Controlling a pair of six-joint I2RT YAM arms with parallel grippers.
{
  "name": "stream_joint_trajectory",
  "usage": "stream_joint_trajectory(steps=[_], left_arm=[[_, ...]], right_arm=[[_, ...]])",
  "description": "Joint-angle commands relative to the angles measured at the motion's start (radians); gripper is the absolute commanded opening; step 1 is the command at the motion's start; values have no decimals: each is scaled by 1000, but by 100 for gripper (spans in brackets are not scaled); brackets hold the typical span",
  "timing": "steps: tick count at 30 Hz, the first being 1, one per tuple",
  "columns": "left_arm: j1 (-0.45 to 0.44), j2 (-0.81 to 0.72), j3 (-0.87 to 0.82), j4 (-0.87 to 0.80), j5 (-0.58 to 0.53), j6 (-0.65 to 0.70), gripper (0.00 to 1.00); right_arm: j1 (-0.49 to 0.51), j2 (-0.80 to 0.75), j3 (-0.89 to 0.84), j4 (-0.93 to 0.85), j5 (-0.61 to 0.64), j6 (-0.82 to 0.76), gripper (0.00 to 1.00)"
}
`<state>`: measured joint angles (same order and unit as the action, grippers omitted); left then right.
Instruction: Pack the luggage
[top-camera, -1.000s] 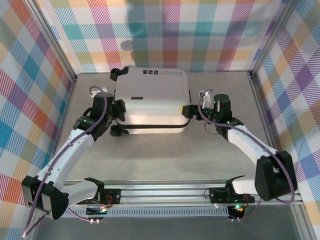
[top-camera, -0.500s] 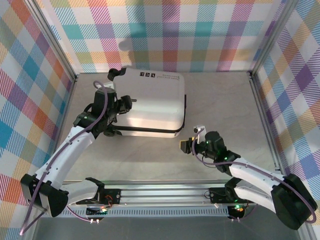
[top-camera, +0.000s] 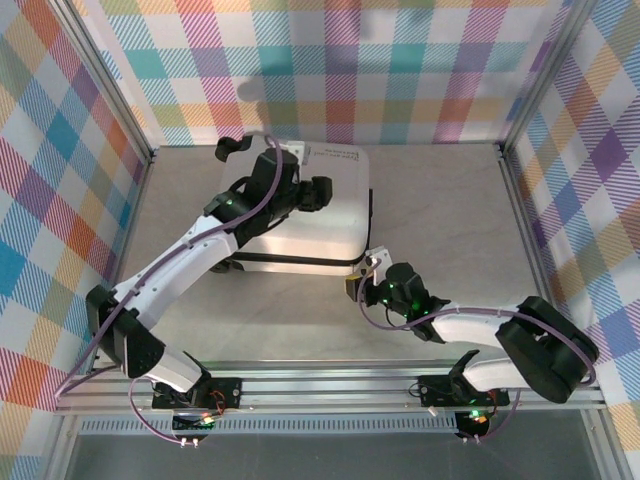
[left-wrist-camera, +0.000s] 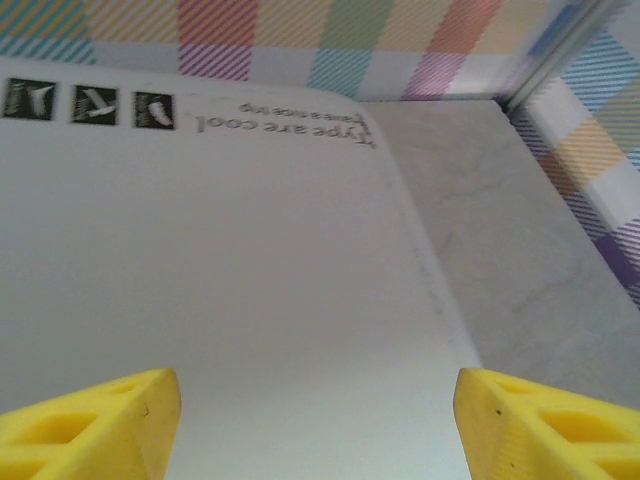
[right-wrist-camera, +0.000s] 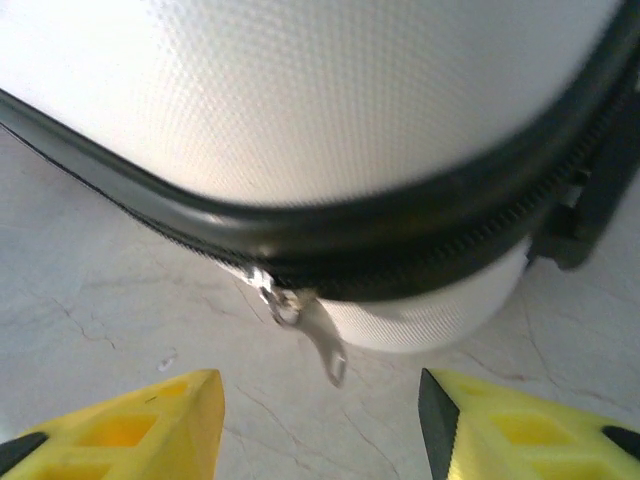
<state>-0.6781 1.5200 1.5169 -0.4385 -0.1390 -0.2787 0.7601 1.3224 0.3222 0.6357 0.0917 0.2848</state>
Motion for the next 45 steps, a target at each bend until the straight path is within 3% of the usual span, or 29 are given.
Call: stream_joint_trajectory(steps=[1, 4, 8, 10, 15, 24, 35, 45], left_arm=[[-33, 58, 90, 13, 33, 33, 72], [-77, 130, 161, 21, 54, 39, 72], [-133, 250, 260, 39, 83, 39, 72], [-157, 317, 312, 42, 105, 36, 72], [-217, 470, 443, 42, 134, 38, 71], [-264, 613, 571, 49, 124, 3, 71], [-268, 702, 582, -23, -177, -51, 70], [-257, 675, 521, -44, -266, -101, 68]], right_arm=[[22, 40, 48, 68, 25, -35, 54], [31, 70, 66, 72, 37, -35, 50], [33, 84, 62, 81, 57, -26, 20], [33, 78, 53, 81, 61, -22, 10], [33, 47, 29, 68, 61, -36, 0], [34, 6, 8, 43, 71, -57, 0], [34, -37, -9, 31, 184, -46, 0], [33, -79, -23, 5, 245, -41, 0]])
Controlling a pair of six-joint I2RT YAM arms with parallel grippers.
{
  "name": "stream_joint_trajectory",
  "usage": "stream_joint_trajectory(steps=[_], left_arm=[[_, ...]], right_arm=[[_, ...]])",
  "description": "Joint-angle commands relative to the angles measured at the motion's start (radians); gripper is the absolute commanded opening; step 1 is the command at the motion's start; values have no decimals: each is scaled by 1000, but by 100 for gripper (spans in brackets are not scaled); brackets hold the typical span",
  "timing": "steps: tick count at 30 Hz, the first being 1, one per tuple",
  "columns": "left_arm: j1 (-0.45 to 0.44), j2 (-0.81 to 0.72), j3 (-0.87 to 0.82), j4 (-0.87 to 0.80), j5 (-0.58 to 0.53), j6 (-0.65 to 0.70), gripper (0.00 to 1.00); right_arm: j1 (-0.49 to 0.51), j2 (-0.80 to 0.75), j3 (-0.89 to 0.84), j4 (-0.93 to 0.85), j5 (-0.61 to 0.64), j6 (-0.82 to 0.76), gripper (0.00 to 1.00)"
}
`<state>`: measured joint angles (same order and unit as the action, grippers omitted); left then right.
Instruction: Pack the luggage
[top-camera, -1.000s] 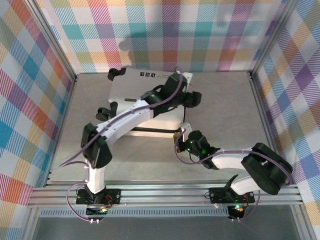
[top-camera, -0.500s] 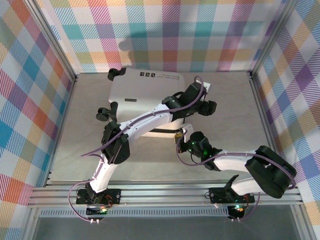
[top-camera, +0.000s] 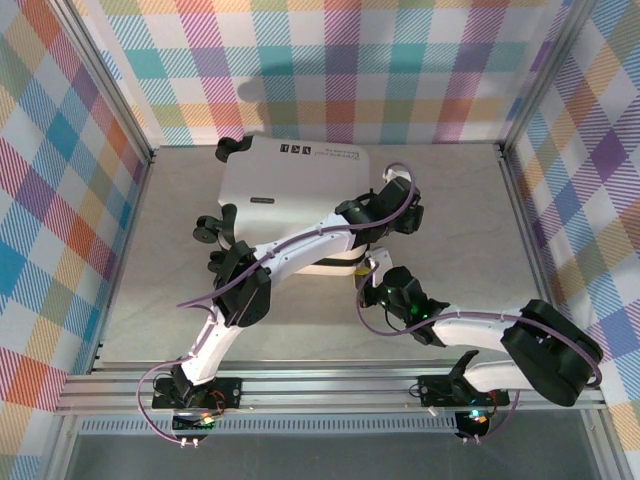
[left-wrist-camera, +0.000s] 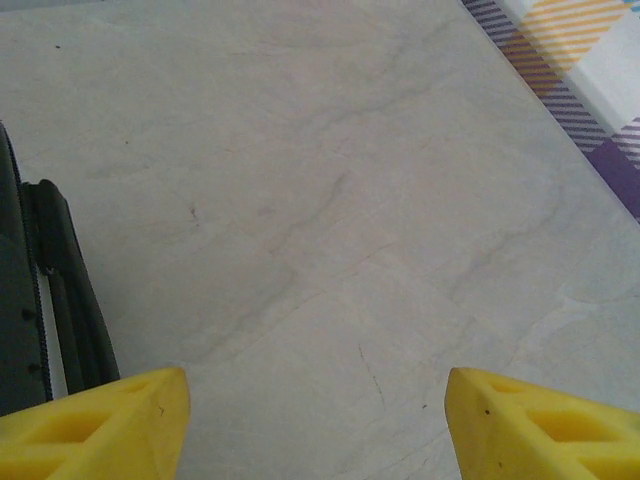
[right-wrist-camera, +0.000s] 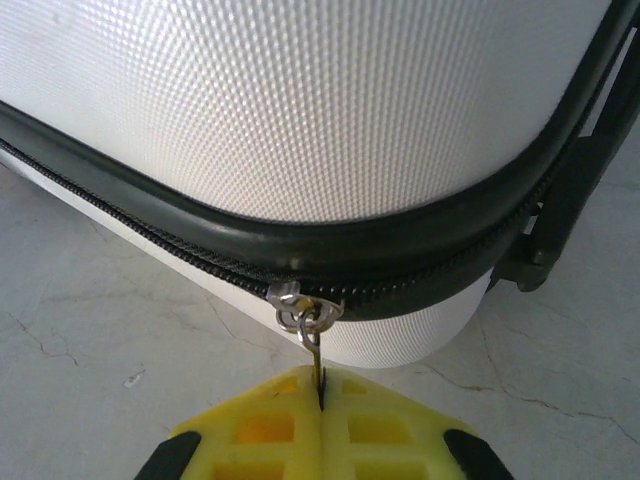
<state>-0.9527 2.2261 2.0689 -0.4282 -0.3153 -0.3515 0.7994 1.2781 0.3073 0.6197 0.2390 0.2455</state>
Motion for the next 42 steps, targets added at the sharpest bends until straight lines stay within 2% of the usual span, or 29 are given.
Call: stream_joint_trajectory(steps=[1, 4, 12, 17, 28, 35, 42], left_arm=[[24, -44, -53, -48, -73, -39, 68], [36, -94, -130, -23, -48, -67, 68], [52, -204, -283, 27, -16, -102, 67], [58, -252, -344, 44, 11, -112, 67], [71, -357, -453, 70, 27, -108, 67], [83, -366, -369, 17, 59, -18, 67], [83, -358, -242, -30, 93, 78, 68]], right_arm=[[-6, -39, -7, 18, 120, 0, 0], [-9, -55, 0, -42, 187, -2, 0], [-79, -69, 28, -65, 219, -10, 0], [-135, -33, 68, -38, 150, -51, 0], [-187, 95, 105, 166, -29, -127, 0], [-185, 101, 78, 203, -91, -140, 0], [-133, 38, 34, 197, -56, -144, 0]])
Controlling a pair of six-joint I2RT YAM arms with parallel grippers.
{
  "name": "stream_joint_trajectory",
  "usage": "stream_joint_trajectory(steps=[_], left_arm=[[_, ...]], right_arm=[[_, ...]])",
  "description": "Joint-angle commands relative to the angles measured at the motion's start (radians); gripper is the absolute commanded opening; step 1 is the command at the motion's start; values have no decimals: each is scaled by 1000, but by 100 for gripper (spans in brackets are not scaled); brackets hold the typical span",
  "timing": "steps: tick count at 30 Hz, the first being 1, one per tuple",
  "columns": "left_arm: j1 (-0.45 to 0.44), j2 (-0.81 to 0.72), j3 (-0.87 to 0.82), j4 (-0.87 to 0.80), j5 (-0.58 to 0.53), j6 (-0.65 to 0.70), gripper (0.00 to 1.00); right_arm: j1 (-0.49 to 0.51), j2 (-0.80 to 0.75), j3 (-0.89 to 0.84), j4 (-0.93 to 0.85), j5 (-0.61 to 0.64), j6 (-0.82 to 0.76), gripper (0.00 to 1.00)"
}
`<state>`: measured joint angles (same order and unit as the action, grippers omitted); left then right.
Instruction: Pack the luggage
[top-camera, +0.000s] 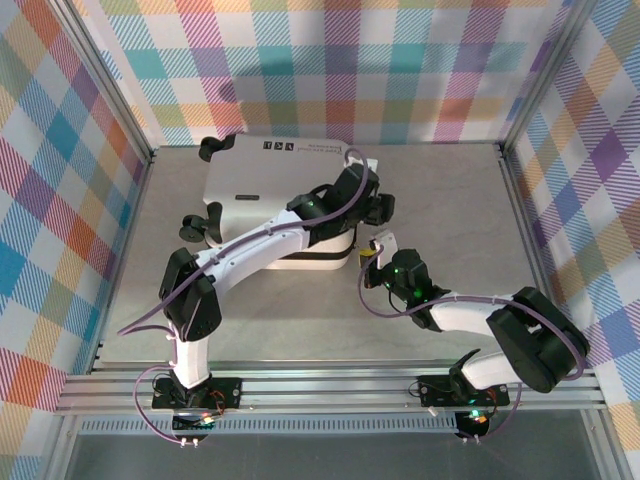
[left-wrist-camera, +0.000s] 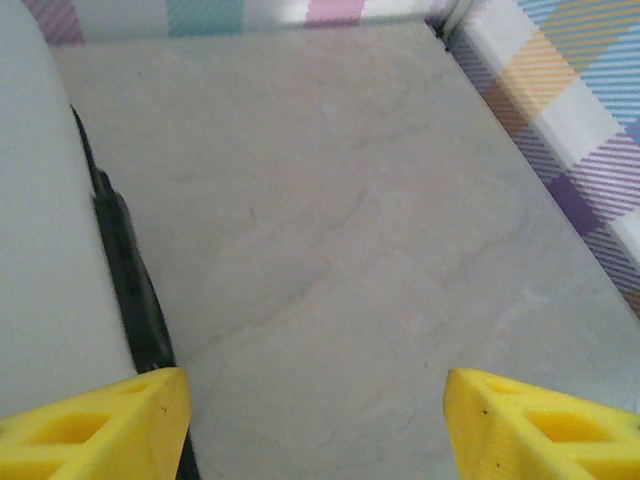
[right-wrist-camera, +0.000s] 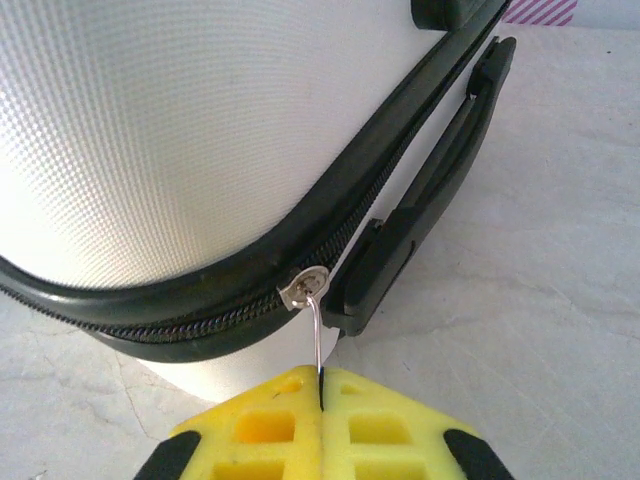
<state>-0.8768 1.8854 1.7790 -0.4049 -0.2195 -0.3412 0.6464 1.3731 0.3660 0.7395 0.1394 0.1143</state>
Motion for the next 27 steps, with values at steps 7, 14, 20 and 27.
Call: stream_joint_trajectory(steps=[7, 14, 20, 27], left_arm=[[7, -47, 79, -58, -1, 123, 69], [-5, 7, 129, -23, 188, 128, 69], [-44, 123, 219, -28, 223, 104, 68], [-44, 164, 201, -31, 142, 31, 66]], right_arm=[[83, -194, -100, 6, 94, 0, 0], [163, -314, -159, -69, 148, 39, 0], [161, -364, -176, -97, 199, 38, 0], [66, -330, -164, -86, 178, 69, 0]])
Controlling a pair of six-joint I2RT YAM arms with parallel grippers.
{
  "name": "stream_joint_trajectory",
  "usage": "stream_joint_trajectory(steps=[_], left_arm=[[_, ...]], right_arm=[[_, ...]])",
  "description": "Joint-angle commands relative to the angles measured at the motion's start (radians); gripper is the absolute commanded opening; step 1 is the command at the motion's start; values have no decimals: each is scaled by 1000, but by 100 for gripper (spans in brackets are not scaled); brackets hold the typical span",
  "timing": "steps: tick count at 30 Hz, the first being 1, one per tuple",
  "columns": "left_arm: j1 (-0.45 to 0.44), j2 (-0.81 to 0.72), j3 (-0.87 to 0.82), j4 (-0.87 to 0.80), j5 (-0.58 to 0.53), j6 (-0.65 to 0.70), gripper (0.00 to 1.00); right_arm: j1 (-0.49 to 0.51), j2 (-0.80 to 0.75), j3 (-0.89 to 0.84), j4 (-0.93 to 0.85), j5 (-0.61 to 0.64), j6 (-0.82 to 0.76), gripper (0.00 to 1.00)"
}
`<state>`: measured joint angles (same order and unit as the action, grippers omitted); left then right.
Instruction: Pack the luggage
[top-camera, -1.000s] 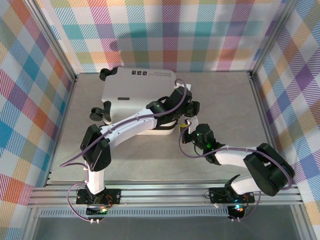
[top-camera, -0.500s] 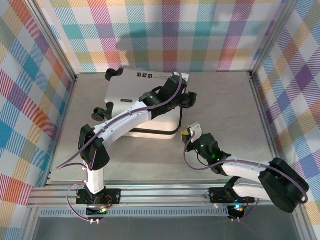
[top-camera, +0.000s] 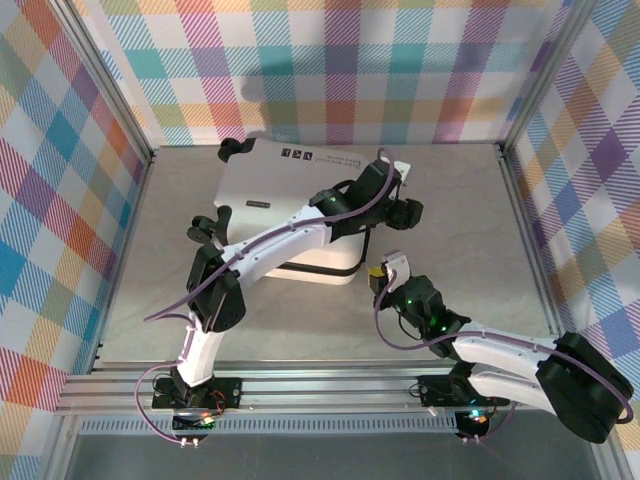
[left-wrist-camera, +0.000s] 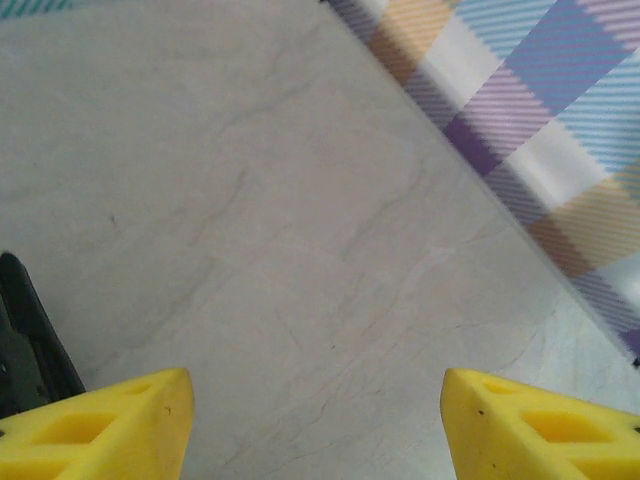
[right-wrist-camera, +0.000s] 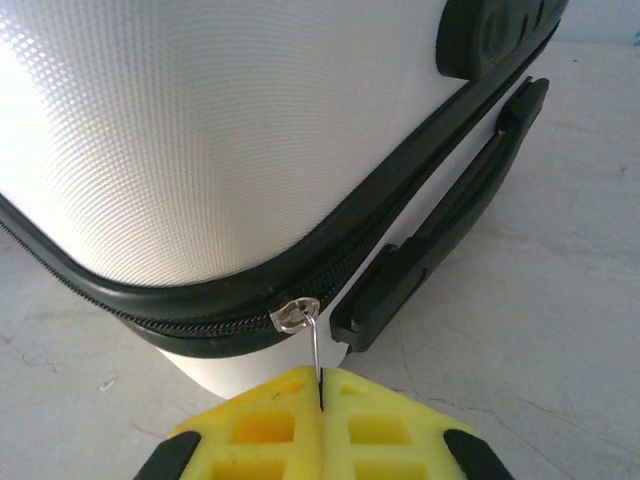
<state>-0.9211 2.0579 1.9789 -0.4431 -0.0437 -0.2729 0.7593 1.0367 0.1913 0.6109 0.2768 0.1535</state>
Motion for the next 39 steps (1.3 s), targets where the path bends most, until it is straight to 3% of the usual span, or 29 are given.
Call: stream_joint_trajectory(steps=[1, 10, 25, 39], left_arm=[[1, -16, -14, 14, -40, -44, 66], [1, -26, -62, -5, -58, -73, 65], [2, -83, -190, 43, -54, -113, 64], [18, -140, -296, 92, -60, -146, 63]], right_arm=[[-63, 10, 15, 44, 33, 33, 0], [-192, 75, 76, 61, -60, 38, 0], [-382, 397, 229, 270, -179, 84, 0], [-501, 591, 402, 354, -256, 112, 0]])
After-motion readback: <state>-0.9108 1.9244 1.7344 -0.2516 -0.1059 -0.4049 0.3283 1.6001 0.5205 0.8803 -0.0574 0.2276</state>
